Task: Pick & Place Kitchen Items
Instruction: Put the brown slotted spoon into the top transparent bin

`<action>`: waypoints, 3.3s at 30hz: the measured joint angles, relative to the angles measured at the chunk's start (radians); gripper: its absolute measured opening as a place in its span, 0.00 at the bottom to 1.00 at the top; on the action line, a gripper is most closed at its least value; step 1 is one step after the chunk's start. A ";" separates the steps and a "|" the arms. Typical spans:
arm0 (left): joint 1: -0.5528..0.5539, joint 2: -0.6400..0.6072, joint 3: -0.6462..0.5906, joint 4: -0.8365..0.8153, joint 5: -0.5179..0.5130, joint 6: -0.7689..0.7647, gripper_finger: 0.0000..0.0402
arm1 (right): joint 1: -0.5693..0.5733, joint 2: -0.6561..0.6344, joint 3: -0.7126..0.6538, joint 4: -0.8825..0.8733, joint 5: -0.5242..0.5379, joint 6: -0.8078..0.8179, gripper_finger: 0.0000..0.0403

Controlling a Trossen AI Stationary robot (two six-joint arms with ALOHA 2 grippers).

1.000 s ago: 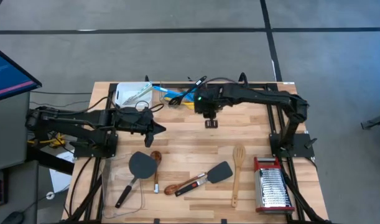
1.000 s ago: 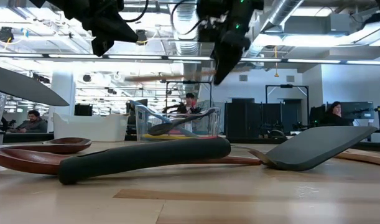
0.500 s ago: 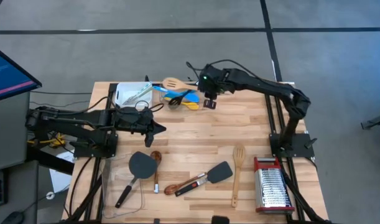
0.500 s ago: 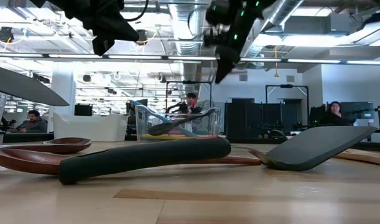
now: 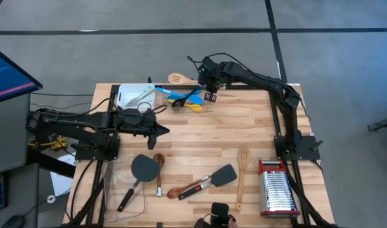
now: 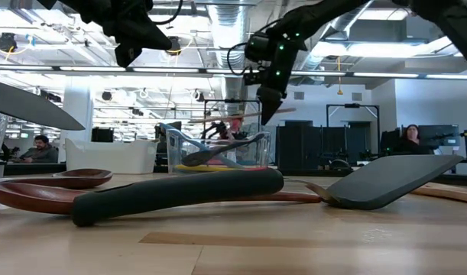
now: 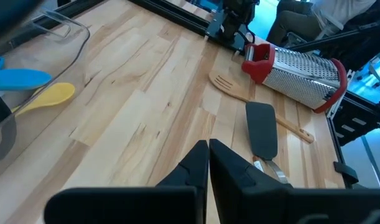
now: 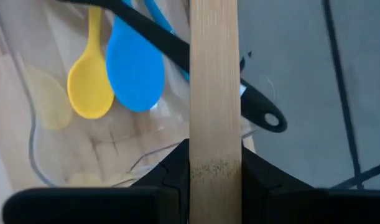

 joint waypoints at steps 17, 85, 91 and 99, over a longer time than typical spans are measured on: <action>0.001 0.000 0.000 0.006 -0.001 0.002 0.00 | 0.020 0.149 0.210 -0.175 -0.026 -0.005 0.19; 0.001 0.000 0.000 0.005 -0.001 0.002 0.00 | 0.109 0.141 0.477 -0.620 0.121 -0.059 0.66; 0.001 0.000 0.000 0.005 -0.001 0.002 0.00 | 0.148 0.075 0.535 -0.648 0.108 -0.002 0.66; 0.001 0.000 0.000 0.006 -0.001 0.002 0.00 | 0.216 -0.011 0.534 -0.661 0.083 0.367 0.66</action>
